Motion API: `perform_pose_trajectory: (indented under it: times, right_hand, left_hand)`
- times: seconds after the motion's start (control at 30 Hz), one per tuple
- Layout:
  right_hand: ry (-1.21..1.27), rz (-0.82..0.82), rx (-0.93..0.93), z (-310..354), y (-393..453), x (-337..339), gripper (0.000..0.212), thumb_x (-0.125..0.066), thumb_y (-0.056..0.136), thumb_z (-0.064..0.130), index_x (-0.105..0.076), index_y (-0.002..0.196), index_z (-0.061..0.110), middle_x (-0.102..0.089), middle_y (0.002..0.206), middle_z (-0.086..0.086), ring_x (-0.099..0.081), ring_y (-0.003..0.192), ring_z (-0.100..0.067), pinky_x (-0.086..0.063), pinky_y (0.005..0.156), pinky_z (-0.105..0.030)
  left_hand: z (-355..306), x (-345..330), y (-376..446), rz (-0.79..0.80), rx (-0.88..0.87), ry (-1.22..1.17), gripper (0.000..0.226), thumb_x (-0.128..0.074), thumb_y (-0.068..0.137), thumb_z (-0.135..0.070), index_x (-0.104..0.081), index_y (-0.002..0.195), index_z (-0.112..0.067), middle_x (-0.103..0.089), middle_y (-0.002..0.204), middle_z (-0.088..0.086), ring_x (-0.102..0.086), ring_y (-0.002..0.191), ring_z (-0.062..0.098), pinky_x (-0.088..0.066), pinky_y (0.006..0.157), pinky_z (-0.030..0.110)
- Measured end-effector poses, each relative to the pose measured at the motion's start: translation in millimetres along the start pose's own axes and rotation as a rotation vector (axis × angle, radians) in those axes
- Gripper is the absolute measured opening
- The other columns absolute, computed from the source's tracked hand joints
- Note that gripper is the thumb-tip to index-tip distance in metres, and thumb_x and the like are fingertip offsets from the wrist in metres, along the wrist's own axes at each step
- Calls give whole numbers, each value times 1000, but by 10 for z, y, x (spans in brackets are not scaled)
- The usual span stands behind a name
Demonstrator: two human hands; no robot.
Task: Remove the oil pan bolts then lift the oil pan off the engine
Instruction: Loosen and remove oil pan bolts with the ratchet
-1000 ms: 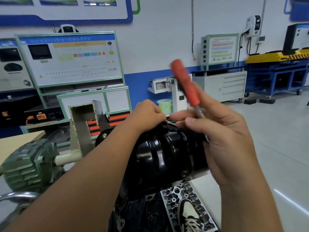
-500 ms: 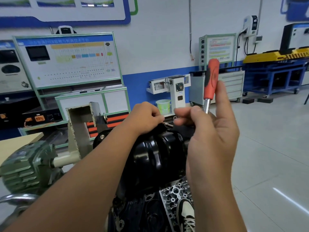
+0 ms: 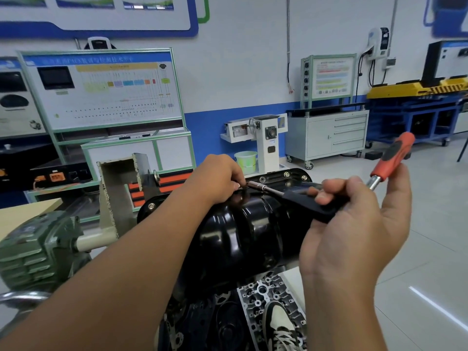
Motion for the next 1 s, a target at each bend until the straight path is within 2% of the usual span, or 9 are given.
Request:
perform_pose_trajectory:
  times: [0.1,0.23,0.33,0.4,0.5,0.63,0.73,0.87,1.0]
  right_hand:
    - [1,5,-7,-21,-4,-9,63,-52,97,-4,-50,148,33,-60,63,-7,-47,56,-20,-56,74,-41]
    - [-34,51,-34,-74,-12,-44,63,-50,98,-5,-50,148,33,-61,63,-5,-49,55,-18,-56,76,-41]
    - [-75,72,-38,-124,-25,-83,63,-50,98,-4,-49,149,33,-62,62,-3,-50,55,-17,-56,81,-45]
    - [-100,84,-20,-135,-34,-111,66,-51,97,-5,-48,151,33,-62,62,-3,-51,55,-17,-57,80,-45]
    - [-144,106,11,-144,-42,-133,69,-52,95,-5,-47,152,34,-63,61,-2,-53,55,-16,-59,80,-46]
    - [-224,259,74,-125,-69,-169,71,-49,95,-5,-45,153,35,-64,62,0,-56,55,-12,-55,63,-26]
    - [-298,379,131,-98,-104,-221,67,-49,98,0,-42,154,36,-67,66,-1,-58,57,-9,-53,62,-21]
    - [-294,324,179,-92,-121,-237,67,-49,99,0,-42,155,36,-65,66,0,-58,59,-10,-53,61,-23]
    - [-235,214,181,-108,-109,-181,69,-48,96,-5,-42,156,31,-64,63,3,-56,57,-9,-53,62,-24]
  left_hand:
    - [3,2,-4,0,-10,2,18,-76,90,-11,-82,92,-28,-60,76,-22,-55,71,-3,-47,76,23]
    - [43,20,-23,-31,1,-68,24,-81,85,-8,-79,82,-32,-62,69,-19,-57,67,-2,-36,58,7]
    - [79,61,-33,-79,40,-110,26,-83,81,-2,-80,77,-27,-57,58,-21,-55,60,-3,-37,50,1]
    - [80,80,-41,-87,61,-122,23,-80,81,1,-82,80,-23,-55,54,-23,-54,59,-4,-37,50,-1]
    - [71,74,-46,-78,66,-117,34,-66,85,8,-83,81,-22,-60,63,-20,-55,64,1,-37,48,1]
    - [63,65,-44,-96,69,-130,43,-56,81,8,-80,75,-26,-62,65,-17,-55,65,1,-36,46,1]
    - [22,77,-77,-114,28,-141,47,-52,79,8,-75,69,-31,-57,64,-16,-52,62,0,-36,48,1]
    - [-25,158,-169,-135,2,-139,39,-53,84,3,-76,82,-29,-58,75,-18,-54,64,-2,-36,54,-2]
    - [-87,236,-443,-25,-39,-166,37,-60,87,-5,-71,82,-39,-62,64,-10,-56,59,-4,-39,54,6]
Point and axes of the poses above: each hand's wrist, its own y-axis towards the middle knuckle, its own x-axis out of the back of the hand, z = x × y, the point moved 3 cm from there along y, towards the middle knuckle
